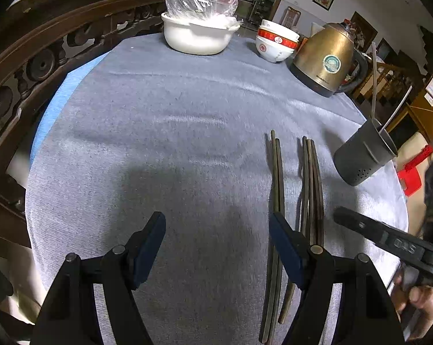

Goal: Organize utensils
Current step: 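Grasp another chopstick with the right gripper while the left gripper grasps one too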

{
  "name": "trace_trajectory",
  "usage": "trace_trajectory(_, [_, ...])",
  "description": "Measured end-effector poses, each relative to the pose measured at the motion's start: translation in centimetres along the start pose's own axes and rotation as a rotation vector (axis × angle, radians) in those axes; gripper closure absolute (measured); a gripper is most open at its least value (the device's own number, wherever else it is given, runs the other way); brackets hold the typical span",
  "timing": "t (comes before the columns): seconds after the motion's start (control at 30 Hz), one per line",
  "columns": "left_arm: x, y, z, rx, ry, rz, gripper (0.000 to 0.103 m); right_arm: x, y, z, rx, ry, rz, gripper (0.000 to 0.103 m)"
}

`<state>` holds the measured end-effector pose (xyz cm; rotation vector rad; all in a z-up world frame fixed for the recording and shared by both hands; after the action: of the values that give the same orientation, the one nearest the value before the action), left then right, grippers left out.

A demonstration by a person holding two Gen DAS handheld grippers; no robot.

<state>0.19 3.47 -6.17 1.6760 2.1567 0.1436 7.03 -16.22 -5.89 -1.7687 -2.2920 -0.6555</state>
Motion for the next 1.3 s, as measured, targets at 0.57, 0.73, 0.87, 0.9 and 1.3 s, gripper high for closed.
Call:
trace_trajectory(0.57, [-0.7, 0.6, 1.5, 0.046, -0.014, 0.029, 0.028, 0.0, 1.4, 1.0, 0.036, -0.069, 0.037, 0.074])
trace_trajectory(0.73, [-1.2, 1.3, 1.5, 0.070, 0.001, 0.038, 0.028, 1.1, 2.2, 1.9, 0.052, -0.102, 0.007, 0.090])
trace_trajectory(0.87, [-2.7, 2.3, 1.9, 0.098, 0.025, 0.085, 0.028, 0.9, 1.9, 1.8, 0.083, -0.132, -0.042, 0.092])
trace_trajectory(0.9, [-3.2, 2.5, 2.3, 0.114, 0.028, 0.100, 0.028, 0.8, 1.8, 1.7, 0.086, -0.135, -0.046, 0.092])
trace_trajectory(1.3, [-4.5, 3.1, 4.6, 0.199, 0.127, 0.144, 0.032, -0.5, 0.9, 1.4, 0.075, -0.083, -0.054, 0.093])
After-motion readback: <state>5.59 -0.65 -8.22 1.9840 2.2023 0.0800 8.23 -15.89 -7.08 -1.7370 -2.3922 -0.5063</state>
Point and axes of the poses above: each gripper's, at about its wrist camera, not at the fingertips, and z roughly the way its jaws point, x to its left, y to its top, the point moved 1 cm from there along z, roughly the way its jaws point, and after that the axes turned 12 degrees about x, right-handed, at the moved point
